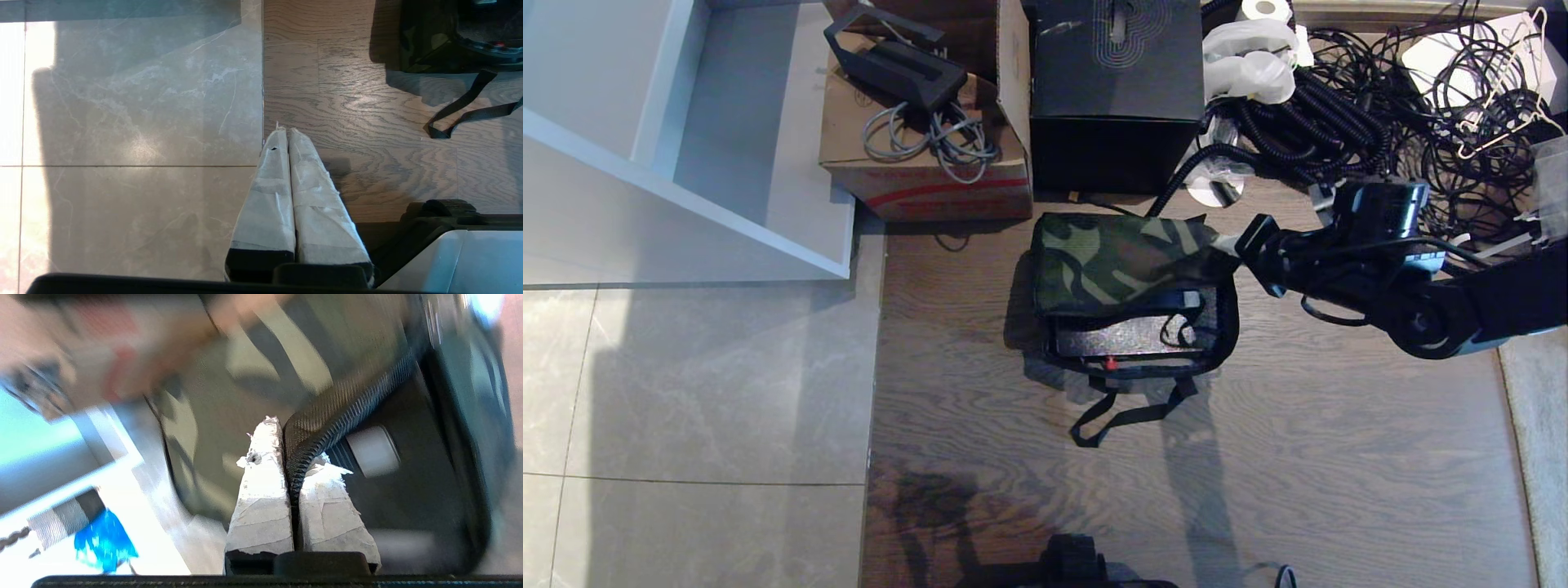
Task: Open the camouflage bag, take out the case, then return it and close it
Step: Open the top of the storage box
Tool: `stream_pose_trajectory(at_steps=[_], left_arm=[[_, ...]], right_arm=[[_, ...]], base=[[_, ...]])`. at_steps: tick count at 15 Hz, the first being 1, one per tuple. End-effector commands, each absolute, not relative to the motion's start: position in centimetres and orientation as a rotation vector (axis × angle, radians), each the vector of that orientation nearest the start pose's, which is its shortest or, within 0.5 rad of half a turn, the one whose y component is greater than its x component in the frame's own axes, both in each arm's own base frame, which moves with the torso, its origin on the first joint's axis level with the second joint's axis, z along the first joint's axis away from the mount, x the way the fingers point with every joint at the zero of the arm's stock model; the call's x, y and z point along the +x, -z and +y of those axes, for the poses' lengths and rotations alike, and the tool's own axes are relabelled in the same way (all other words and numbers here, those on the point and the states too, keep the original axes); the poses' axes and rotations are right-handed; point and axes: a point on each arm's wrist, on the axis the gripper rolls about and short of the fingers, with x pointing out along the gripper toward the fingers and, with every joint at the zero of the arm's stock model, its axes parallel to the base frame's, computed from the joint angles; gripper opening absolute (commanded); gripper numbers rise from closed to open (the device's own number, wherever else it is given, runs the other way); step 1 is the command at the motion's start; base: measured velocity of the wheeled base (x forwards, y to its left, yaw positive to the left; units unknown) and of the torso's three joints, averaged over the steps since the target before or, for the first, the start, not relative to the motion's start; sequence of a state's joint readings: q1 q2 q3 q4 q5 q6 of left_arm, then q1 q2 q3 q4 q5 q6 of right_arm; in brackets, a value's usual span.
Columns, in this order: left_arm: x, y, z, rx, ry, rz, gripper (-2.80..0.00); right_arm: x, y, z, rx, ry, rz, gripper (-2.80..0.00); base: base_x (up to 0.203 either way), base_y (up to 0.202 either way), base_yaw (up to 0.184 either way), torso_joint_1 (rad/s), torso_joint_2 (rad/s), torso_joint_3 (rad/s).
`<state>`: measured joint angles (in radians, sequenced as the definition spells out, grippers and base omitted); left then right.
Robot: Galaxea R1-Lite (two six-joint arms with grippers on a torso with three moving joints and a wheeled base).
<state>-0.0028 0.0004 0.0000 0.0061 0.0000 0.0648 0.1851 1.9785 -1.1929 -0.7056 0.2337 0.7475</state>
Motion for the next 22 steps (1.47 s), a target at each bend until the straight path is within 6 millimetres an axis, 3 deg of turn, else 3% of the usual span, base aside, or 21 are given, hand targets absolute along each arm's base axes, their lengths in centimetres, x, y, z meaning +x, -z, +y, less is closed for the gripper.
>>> stream_pose_trajectory(at_steps=[1, 2, 3, 6, 8, 11, 18, 20, 22], left_arm=[[-2.3, -7.5, 0.0, 0.064, 0.003, 0.006, -2.80], [-2.3, -7.5, 0.0, 0.064, 0.003, 0.006, -2.80], [-2.3, -7.5, 0.0, 0.065, 0.003, 0.006, -2.80], [-2.3, -7.5, 0.0, 0.064, 0.003, 0.006, -2.80], [-2.3, -7.5, 0.0, 0.064, 0.003, 0.006, -2.80], [-2.3, -7.5, 0.0, 0.064, 0.003, 0.006, -2.80], [-2.3, -7.5, 0.0, 0.064, 0.003, 0.006, -2.80], [-2.3, -7.5, 0.0, 0.064, 0.003, 0.006, -2.80], [-2.3, -7.5, 0.0, 0.065, 0.005, 0.006, -2.80]], right_arm=[[40.0, -21.7, 8.0, 0.741, -0.366, 0.139, -2.80], [40.6, -22.1, 8.0, 0.736, -0.342, 0.107, -2.80], [41.5, -22.2, 8.0, 0.710, -0.301, 0.070, 0.00], [43.6, -22.0, 8.0, 0.589, -0.197, -0.026, 0.00], [44.2, -23.1, 8.1, 0.571, -0.197, -0.153, 0.00], [44.1, -24.5, 7.7, 0.499, -0.204, -0.267, 0.00], [42.6, -26.5, 7.1, 0.437, -0.204, -0.300, 0.00], [41.9, -25.0, 7.0, 0.426, -0.189, -0.215, 0.00], [41.3, -21.7, 7.0, 0.398, -0.178, -0.077, 0.00]], base=[[0.000, 0.000, 0.000, 0.000, 0.00, 0.000], [0.000, 0.000, 0.000, 0.000, 0.00, 0.000], [0.000, 0.000, 0.000, 0.000, 0.00, 0.000], [0.000, 0.000, 0.000, 0.000, 0.00, 0.000], [0.000, 0.000, 0.000, 0.000, 0.00, 0.000], [0.000, 0.000, 0.000, 0.000, 0.00, 0.000], [0.000, 0.000, 0.000, 0.000, 0.00, 0.000], [0.000, 0.000, 0.000, 0.000, 0.00, 0.000], [0.000, 0.000, 0.000, 0.000, 0.00, 0.000]])
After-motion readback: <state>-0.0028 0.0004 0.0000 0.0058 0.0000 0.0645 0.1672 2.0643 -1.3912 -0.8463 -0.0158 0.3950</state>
